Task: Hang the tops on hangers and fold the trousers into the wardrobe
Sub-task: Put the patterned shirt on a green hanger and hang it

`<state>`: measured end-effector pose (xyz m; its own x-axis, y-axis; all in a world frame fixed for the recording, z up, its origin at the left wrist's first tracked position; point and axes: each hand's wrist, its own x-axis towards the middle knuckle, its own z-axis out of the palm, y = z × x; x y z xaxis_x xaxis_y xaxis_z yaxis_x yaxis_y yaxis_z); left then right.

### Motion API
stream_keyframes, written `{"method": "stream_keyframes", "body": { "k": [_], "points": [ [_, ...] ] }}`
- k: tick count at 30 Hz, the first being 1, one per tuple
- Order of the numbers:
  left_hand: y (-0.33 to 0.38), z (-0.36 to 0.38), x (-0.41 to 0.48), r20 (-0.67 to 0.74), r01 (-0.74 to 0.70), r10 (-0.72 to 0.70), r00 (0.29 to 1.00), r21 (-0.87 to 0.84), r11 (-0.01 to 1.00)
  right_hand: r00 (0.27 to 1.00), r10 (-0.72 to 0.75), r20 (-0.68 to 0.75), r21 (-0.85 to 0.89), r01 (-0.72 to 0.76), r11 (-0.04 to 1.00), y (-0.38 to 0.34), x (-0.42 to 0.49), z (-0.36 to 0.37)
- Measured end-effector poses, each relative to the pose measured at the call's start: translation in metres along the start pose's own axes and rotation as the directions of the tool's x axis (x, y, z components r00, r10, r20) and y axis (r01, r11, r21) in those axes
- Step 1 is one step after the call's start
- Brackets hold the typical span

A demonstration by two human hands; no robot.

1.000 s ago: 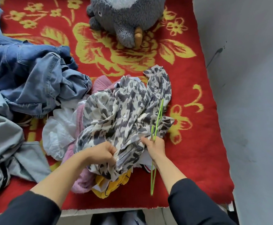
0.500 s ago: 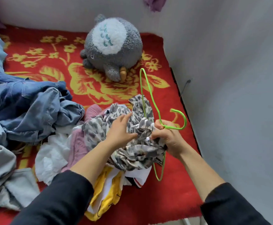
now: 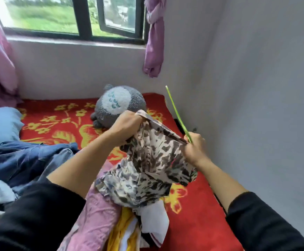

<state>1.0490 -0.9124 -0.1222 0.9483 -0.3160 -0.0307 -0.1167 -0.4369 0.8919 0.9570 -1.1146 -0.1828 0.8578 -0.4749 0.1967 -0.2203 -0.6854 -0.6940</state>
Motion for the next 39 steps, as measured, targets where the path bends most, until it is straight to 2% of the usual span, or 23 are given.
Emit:
{"method": "stream_keyframes", "body": {
  "k": [3, 6, 9, 14, 15, 16, 17, 19, 21, 23, 25, 28, 30, 34, 39],
  "points": [
    [0.034, -0.039, -0.012, -0.140, -0.028, -0.009, 0.990, -0.257, 0.966, 0.986, 0.015, -0.164, 0.025, -0.011, 1.000, -0.014, 0.019, -0.008],
    [0.056, -0.079, -0.019, -0.302, -0.026, -0.094, 0.949, -0.371, 0.928, 0.971, 0.011, -0.239, 0.017, -0.008, 1.000, -0.043, 0.043, -0.031],
    [0.076, -0.115, -0.023, -0.425, -0.065, -0.159, 0.891, -0.466, 0.883, 0.951, 0.010, -0.309, 0.111, 0.026, 0.994, -0.087, 0.062, -0.064],
    [0.121, -0.165, -0.037, -0.624, -0.326, -0.065, 0.779, -0.492, 0.807, 0.895, -0.119, -0.430, 0.320, 0.274, 0.907, -0.168, 0.075, -0.115],
    [0.125, -0.174, -0.040, -0.643, -0.352, -0.046, 0.765, -0.477, 0.805, 0.888, -0.122, -0.444, 0.353, 0.299, 0.887, -0.177, 0.077, -0.122],
    [0.125, -0.182, -0.043, -0.621, -0.334, -0.033, 0.783, -0.465, 0.820, 0.888, -0.113, -0.446, 0.379, 0.302, 0.875, -0.181, 0.079, -0.125],
    [0.122, -0.187, -0.046, -0.547, -0.272, -0.037, 0.837, -0.473, 0.838, 0.900, -0.100, -0.424, 0.384, 0.279, 0.880, -0.182, 0.080, -0.125],
    [0.107, -0.191, -0.049, -0.314, -0.053, -0.106, 0.944, -0.457, 0.888, 0.956, -0.063, -0.286, 0.373, 0.172, 0.912, -0.171, 0.079, -0.113],
    [0.088, -0.187, -0.051, -0.151, 0.138, -0.206, 0.967, -0.371, 0.918, 0.996, -0.025, -0.088, 0.399, 0.058, 0.915, -0.152, 0.074, -0.092],
    [0.069, -0.179, -0.050, -0.090, 0.231, -0.269, 0.959, -0.305, 0.924, 0.997, -0.002, 0.071, 0.414, -0.028, 0.910, -0.131, 0.067, -0.071],
    [0.053, -0.169, -0.046, -0.140, 0.245, -0.285, 0.948, -0.245, 0.938, 0.984, 0.008, 0.180, 0.416, -0.083, 0.905, -0.119, 0.058, -0.056],
    [0.041, -0.151, -0.043, -0.168, 0.224, -0.251, 0.953, -0.163, 0.961, 0.963, -0.038, 0.268, 0.541, -0.118, 0.833, -0.110, 0.049, -0.042],
    [0.034, -0.142, -0.040, -0.186, 0.201, -0.221, 0.957, -0.121, 0.972, 0.954, -0.105, 0.282, 0.583, -0.084, 0.808, -0.107, 0.043, -0.043],
    [0.019, -0.135, -0.034, -0.289, 0.175, -0.173, 0.942, -0.016, 0.984, 0.908, -0.249, 0.338, 0.555, 0.021, 0.831, -0.098, 0.032, -0.055],
    [0.001, -0.135, -0.031, -0.370, 0.142, -0.156, 0.916, -0.063, 0.988, 0.806, -0.224, 0.548, 0.513, -0.113, 0.851, -0.076, 0.019, -0.060]
  ]
}}
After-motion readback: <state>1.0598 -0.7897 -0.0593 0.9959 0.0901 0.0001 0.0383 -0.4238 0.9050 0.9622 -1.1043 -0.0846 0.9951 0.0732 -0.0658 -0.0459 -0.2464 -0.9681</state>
